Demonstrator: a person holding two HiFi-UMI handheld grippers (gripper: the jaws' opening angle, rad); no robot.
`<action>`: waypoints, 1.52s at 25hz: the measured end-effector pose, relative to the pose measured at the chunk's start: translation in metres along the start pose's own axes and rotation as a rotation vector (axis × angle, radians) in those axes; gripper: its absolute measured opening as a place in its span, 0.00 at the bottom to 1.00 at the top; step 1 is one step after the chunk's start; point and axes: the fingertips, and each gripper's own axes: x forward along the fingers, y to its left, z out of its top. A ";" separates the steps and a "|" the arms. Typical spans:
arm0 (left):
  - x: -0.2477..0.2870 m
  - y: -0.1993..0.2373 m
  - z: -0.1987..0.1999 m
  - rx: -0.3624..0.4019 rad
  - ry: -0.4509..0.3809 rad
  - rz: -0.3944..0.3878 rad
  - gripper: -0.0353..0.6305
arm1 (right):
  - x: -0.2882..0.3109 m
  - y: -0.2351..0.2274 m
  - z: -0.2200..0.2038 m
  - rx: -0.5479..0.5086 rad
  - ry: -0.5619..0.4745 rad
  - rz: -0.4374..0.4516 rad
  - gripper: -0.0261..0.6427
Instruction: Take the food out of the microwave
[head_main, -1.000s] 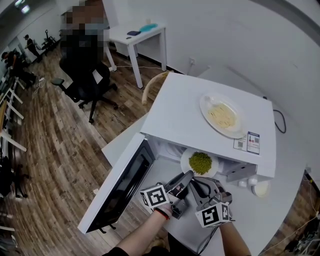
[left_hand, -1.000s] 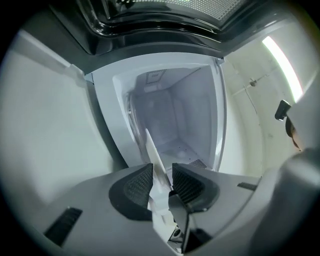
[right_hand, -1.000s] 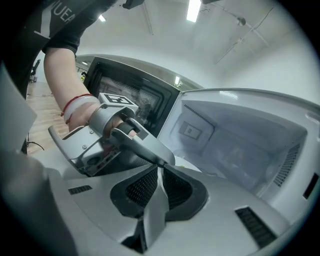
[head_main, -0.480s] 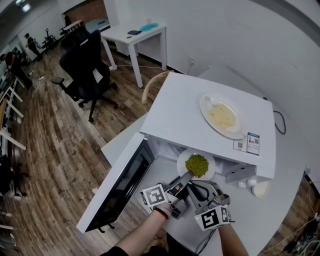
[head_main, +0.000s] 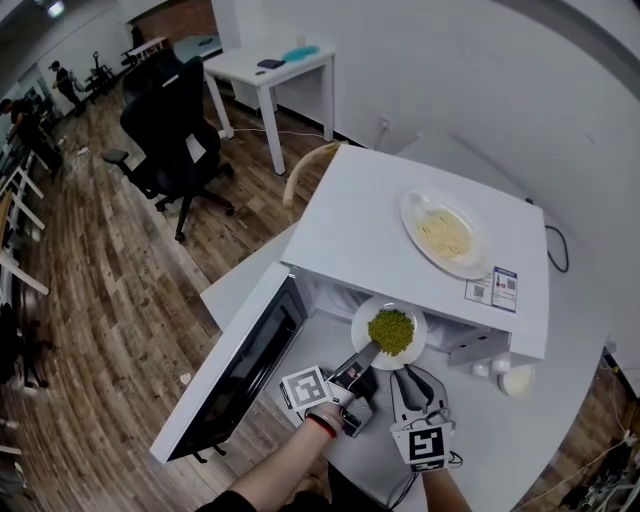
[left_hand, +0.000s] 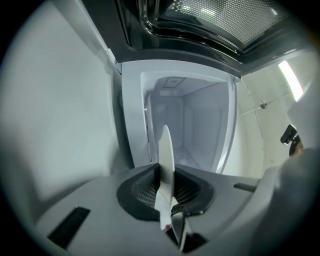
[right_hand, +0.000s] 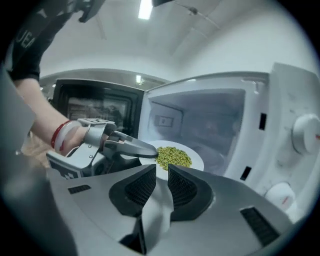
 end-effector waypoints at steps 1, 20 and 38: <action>0.000 0.000 0.000 -0.013 -0.005 -0.002 0.12 | -0.002 -0.003 -0.004 0.056 0.014 -0.009 0.12; -0.025 -0.024 -0.009 -0.086 -0.042 -0.062 0.12 | -0.016 0.017 -0.009 0.873 -0.090 0.139 0.26; -0.083 -0.047 -0.044 -0.099 -0.035 -0.061 0.12 | -0.039 0.044 -0.001 1.285 -0.184 0.135 0.26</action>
